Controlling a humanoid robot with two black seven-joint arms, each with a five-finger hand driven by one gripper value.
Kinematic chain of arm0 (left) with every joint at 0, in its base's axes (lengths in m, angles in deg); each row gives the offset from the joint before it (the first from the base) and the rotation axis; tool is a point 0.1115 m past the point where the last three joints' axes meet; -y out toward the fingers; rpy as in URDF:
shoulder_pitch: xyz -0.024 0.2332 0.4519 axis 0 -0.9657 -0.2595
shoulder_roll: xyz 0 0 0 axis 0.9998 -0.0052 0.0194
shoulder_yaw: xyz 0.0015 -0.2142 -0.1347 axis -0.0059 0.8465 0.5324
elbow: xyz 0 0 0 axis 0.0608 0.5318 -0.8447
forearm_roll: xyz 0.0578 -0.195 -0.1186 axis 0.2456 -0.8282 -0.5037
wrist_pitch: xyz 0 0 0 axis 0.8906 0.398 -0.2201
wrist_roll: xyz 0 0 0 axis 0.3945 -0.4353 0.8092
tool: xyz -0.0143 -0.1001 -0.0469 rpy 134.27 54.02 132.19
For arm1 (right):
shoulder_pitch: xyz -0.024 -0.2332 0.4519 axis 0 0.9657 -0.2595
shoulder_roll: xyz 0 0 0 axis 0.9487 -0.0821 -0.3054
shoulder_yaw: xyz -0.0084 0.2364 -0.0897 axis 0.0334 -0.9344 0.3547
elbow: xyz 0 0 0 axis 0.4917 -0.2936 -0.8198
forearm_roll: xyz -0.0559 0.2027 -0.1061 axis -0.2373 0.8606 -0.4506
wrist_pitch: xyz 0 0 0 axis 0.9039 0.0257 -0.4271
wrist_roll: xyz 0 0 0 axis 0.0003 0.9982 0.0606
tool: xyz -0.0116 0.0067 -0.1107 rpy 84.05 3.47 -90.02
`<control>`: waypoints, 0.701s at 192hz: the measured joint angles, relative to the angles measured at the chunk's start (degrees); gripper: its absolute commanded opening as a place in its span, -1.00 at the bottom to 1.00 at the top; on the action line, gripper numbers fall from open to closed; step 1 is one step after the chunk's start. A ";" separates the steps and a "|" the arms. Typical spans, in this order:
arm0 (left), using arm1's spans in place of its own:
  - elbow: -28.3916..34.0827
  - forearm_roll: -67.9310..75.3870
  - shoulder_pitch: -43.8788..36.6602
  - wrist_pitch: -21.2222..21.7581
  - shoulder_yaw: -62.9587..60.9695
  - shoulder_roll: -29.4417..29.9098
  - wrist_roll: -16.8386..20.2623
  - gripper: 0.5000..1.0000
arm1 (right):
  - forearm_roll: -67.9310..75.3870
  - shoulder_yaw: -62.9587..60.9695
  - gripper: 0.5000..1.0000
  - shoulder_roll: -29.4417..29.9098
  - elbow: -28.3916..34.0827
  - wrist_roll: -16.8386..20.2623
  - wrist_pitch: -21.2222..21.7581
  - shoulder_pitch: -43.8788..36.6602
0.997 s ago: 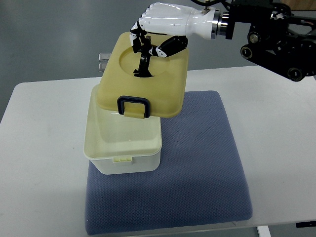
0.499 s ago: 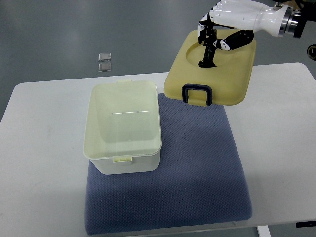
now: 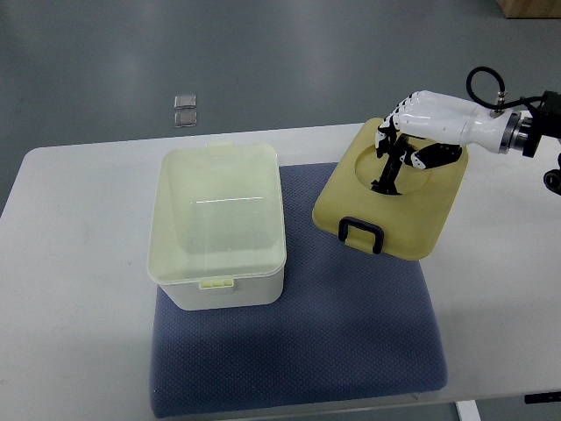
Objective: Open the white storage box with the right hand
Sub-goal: 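Lower the lid onto the mat beside the box and release it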
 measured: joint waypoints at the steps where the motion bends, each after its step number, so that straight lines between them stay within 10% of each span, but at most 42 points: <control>1: 0.00 0.00 0.00 0.00 0.00 0.00 0.00 1.00 | -0.08 0.00 -1.00 0.06 0.00 0.00 -0.07 0.09; 124: 0.00 0.00 0.00 0.00 0.00 0.00 -0.01 1.00 | -1.41 -0.39 -1.00 8.43 -0.57 0.00 -6.81 8.20; 126: 0.00 0.00 0.00 0.00 0.00 0.00 -0.01 1.00 | -1.41 -0.43 -0.82 8.50 -0.60 0.00 -6.88 8.29; 128: 0.00 0.00 0.00 0.00 0.00 0.00 -0.01 1.00 | -1.41 -0.47 0.10 8.56 -0.63 0.00 -6.95 8.37; 135: 0.00 0.00 0.00 0.00 0.00 0.00 -0.01 1.00 | -1.41 -0.61 0.54 8.73 -0.67 0.00 -7.25 8.63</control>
